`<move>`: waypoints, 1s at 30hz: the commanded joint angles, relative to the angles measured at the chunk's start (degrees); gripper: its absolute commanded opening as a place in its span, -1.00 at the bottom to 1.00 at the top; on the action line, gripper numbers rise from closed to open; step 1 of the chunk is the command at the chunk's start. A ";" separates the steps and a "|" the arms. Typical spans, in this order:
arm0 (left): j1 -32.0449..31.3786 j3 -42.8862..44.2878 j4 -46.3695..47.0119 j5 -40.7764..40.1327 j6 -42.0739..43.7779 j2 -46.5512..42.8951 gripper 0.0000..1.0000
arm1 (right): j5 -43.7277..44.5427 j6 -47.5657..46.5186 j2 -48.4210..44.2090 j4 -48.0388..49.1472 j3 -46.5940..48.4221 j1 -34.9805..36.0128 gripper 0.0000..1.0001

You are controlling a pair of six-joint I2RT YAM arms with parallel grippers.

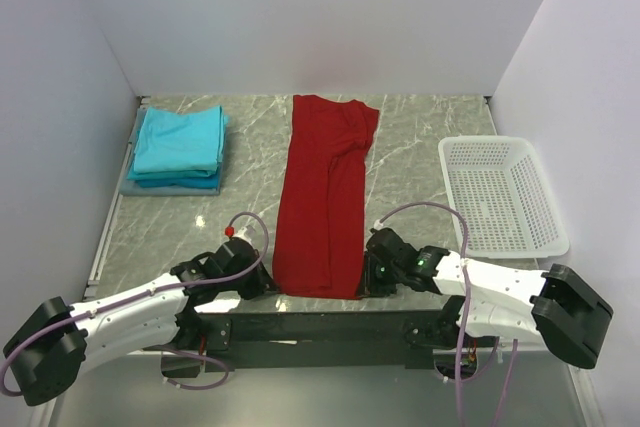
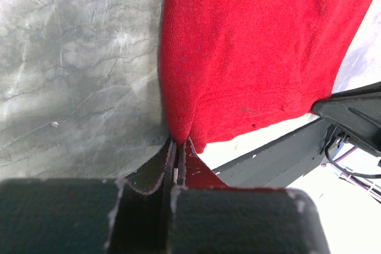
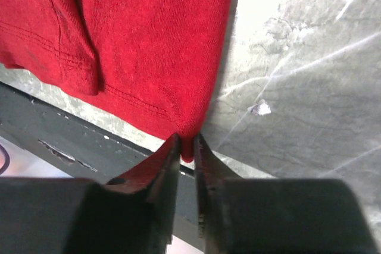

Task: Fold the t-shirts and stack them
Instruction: Fold the tshirt

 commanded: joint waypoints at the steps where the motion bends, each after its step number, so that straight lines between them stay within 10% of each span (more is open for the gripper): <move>1: -0.14 -1.26 -0.49 0.11 0.45 -0.15 -0.99 | 2.27 0.08 1.04 1.99 -0.71 0.44 -0.59; 6: -0.14 -1.18 -1.28 0.28 0.10 -1.37 -0.99 | 1.66 -0.10 0.25 1.65 -0.79 0.70 -1.00; 21: -4.79 -6.54 -7.45 6.78 -9.22 -15.95 -0.99 | -2.66 17.91 -16.79 -3.02 -7.47 12.83 -1.00; 30: -4.79 3.65 0.02 -4.17 -0.17 -7.73 -0.99 | 8.51 9.40 -15.13 -10.65 3.14 6.36 -1.00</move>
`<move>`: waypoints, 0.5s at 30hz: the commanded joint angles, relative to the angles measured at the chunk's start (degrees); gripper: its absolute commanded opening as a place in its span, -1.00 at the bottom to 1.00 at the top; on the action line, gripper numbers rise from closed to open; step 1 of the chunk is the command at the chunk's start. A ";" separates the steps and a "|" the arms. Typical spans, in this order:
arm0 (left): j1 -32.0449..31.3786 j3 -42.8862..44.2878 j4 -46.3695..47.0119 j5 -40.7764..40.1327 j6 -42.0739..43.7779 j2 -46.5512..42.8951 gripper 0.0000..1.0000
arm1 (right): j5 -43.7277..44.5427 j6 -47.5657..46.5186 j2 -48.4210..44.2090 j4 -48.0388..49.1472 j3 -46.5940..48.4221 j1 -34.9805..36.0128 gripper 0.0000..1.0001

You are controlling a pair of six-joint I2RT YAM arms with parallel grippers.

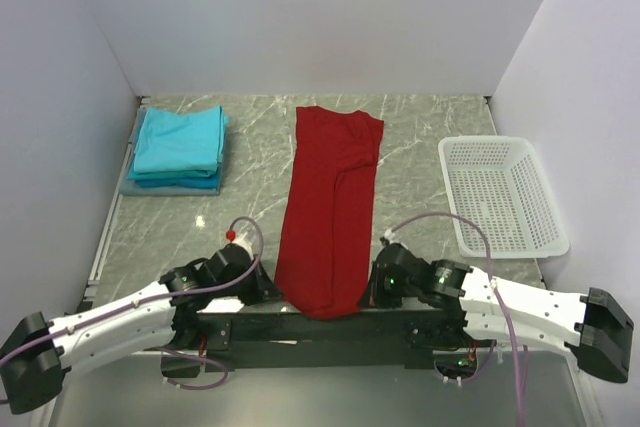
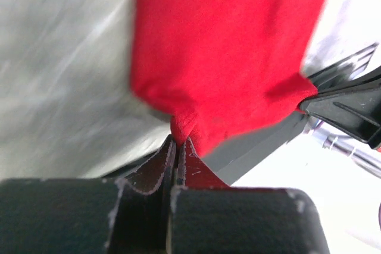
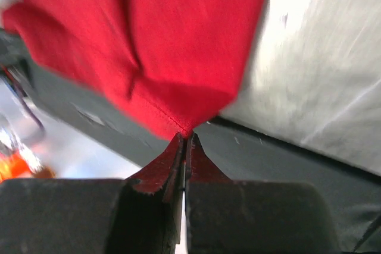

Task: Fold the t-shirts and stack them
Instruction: Fold the tshirt

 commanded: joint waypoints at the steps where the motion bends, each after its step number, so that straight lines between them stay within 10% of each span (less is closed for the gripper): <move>1: -0.07 5.77 10.22 -7.54 5.14 4.90 -0.99 | 7.57 -5.64 1.11 -3.14 7.48 -5.97 -1.00; 15: 8.18 27.31 14.12 -15.81 17.72 28.29 -0.99 | 13.82 -24.37 13.50 3.01 22.25 -23.29 -1.00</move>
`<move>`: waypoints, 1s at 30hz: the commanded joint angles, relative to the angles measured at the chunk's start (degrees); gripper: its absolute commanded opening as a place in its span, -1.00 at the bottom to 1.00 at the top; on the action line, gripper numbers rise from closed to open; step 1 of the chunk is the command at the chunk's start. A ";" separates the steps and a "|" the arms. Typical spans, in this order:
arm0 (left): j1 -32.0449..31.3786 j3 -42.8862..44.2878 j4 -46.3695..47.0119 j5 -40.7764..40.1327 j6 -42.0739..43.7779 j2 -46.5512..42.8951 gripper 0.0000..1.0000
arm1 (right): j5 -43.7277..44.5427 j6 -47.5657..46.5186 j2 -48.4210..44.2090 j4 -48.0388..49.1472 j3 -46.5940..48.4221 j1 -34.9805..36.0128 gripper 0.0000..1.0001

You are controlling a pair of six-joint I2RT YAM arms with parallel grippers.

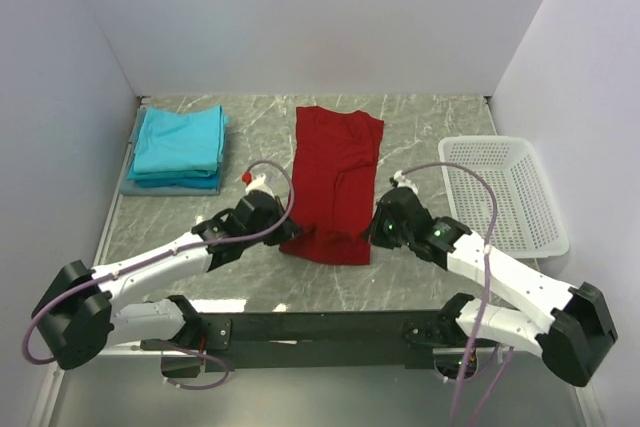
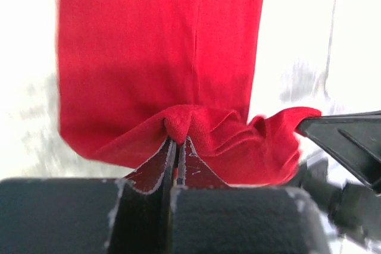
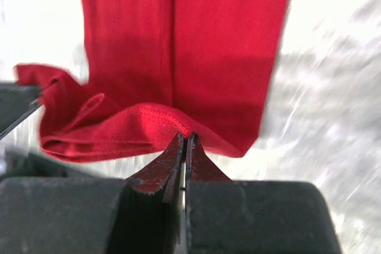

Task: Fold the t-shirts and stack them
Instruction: Fold the tshirt

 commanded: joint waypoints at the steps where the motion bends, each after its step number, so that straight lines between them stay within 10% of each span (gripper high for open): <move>1: 3.03 4.06 3.79 -2.89 5.28 2.26 -0.99 | 5.54 -5.10 3.35 3.05 4.51 -3.27 -1.00; 30: 19.55 29.46 7.66 10.29 16.71 32.85 -0.99 | -7.02 -16.35 34.12 9.12 26.57 -22.09 -1.00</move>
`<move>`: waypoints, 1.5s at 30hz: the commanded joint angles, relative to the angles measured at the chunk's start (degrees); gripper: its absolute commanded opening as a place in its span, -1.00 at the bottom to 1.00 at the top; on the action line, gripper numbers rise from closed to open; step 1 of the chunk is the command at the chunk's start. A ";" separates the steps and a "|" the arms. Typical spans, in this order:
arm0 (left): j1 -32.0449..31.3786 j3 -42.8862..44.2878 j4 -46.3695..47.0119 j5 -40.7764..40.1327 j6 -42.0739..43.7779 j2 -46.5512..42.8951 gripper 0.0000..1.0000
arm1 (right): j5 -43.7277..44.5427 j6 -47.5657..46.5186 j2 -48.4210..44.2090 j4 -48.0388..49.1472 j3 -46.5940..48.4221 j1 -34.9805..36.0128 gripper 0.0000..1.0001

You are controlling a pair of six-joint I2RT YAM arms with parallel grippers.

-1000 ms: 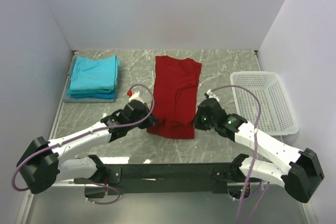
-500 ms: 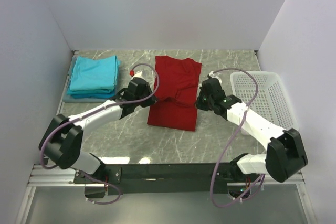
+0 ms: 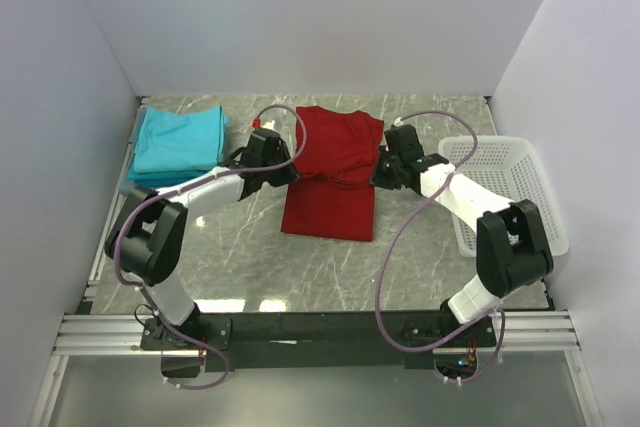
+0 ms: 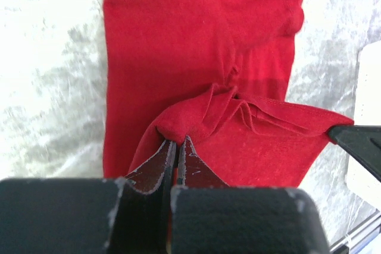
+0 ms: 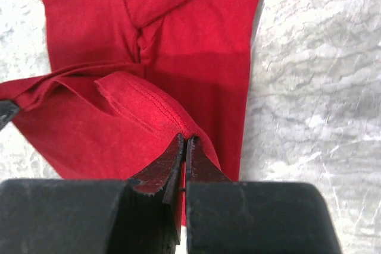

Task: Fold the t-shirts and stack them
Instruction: Fold the tshirt

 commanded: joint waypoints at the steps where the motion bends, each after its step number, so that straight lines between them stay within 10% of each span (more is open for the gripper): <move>1: 1.42 3.82 2.19 1.98 1.76 1.55 -0.99 | -2.07 -1.31 2.48 1.89 3.56 -1.43 -1.00; 9: 3.61 8.04 3.60 9.53 2.03 9.20 -0.64 | -3.65 -1.22 9.77 2.16 7.95 -3.37 -0.92; 12: 4.93 8.57 2.90 9.20 1.15 10.17 -0.29 | -4.79 -1.84 12.23 1.89 9.80 -3.81 -0.58; 15: 6.51 10.41 -0.17 8.58 2.37 9.12 0.13 | -5.58 -3.07 13.03 0.66 11.73 -3.99 0.36; 18: 6.87 11.91 -2.98 5.78 4.57 5.17 0.52 | -5.32 -3.33 10.93 0.74 11.56 -3.99 0.61; 28: 6.87 -0.29 -5.19 5.41 2.74 -11.08 0.63 | -7.69 -2.28 -4.71 4.79 -2.93 -3.72 0.66; 30: 6.87 -5.19 -4.58 7.25 0.80 -13.20 0.98 | -8.31 -1.84 -8.93 4.97 -7.59 -3.20 0.66; 45: 1.77 -29.39 6.75 8.67 -7.38 -25.08 0.99 | -10.94 3.43 -21.86 10.67 -28.43 1.99 0.68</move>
